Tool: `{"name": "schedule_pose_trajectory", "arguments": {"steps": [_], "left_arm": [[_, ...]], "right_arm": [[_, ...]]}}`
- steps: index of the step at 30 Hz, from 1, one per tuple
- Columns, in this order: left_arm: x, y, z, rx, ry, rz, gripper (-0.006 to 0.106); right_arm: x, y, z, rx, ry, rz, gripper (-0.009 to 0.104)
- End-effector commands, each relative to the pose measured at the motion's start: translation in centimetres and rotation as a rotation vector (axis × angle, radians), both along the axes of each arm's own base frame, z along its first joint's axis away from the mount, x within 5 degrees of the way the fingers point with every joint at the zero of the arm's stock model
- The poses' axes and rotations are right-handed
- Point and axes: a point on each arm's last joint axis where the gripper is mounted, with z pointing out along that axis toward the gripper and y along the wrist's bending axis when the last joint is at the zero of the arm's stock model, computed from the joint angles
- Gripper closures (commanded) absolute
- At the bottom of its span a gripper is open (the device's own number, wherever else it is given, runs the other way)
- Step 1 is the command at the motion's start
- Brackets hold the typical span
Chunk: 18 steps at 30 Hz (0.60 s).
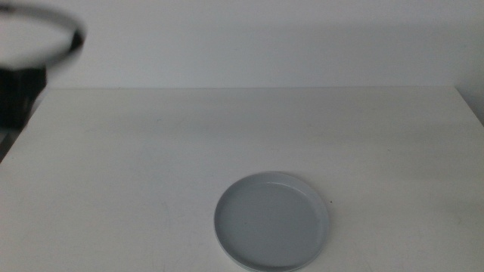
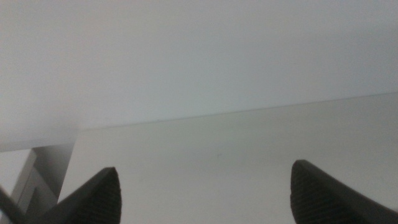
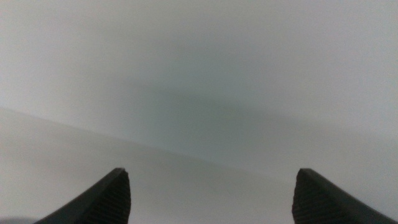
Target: Stack the three bowls on top of each other.
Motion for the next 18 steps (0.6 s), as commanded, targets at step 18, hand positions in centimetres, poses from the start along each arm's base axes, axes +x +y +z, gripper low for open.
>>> {"name": "schedule_pose_trajectory", "arguments": {"steps": [18], "left_arm": [[-10.4,1.1,-15.1,-0.177,-0.238,0.005,0.012]], "right_arm": [[-4.4,-2.2,-11.6,-0.107,-0.041,-0.222,0.027]]}}
